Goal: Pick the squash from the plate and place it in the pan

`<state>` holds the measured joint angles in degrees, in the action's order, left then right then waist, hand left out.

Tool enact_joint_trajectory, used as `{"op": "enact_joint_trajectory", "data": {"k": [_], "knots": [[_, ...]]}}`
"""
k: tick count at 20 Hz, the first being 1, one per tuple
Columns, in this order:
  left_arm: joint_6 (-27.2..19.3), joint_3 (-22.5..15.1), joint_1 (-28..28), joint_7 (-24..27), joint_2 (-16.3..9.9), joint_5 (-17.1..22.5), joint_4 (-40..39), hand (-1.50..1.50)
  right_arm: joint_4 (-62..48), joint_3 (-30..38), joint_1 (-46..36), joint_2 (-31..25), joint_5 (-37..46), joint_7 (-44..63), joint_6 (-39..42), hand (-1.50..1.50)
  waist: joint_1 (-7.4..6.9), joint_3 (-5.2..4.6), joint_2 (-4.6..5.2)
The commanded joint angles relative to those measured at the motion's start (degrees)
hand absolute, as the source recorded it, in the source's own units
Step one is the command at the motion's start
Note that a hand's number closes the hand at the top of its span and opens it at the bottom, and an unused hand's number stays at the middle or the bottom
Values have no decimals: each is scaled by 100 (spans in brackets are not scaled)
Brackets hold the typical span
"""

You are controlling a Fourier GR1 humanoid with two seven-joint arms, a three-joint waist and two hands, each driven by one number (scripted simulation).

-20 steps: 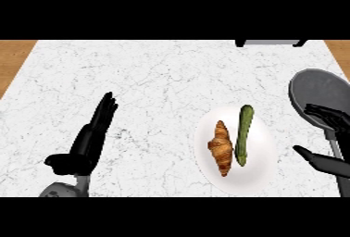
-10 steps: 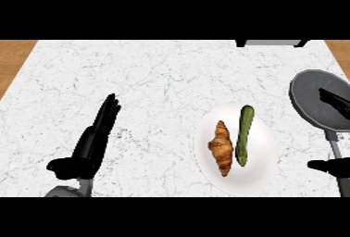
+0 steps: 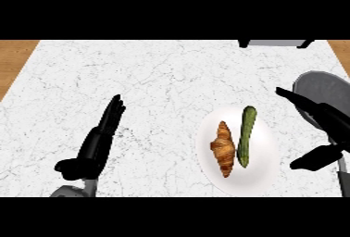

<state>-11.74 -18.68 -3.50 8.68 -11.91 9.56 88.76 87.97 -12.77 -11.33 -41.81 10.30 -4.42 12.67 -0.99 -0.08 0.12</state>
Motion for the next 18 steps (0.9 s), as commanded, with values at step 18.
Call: {"op": "enact_joint_trajectory", "data": {"k": [18], "knots": [[369, 545, -69, -211, 399, -336, -67, 0, -442, -622, -64, 1396, 2545, 943, 595, -150, 110, 8, -15]]}}
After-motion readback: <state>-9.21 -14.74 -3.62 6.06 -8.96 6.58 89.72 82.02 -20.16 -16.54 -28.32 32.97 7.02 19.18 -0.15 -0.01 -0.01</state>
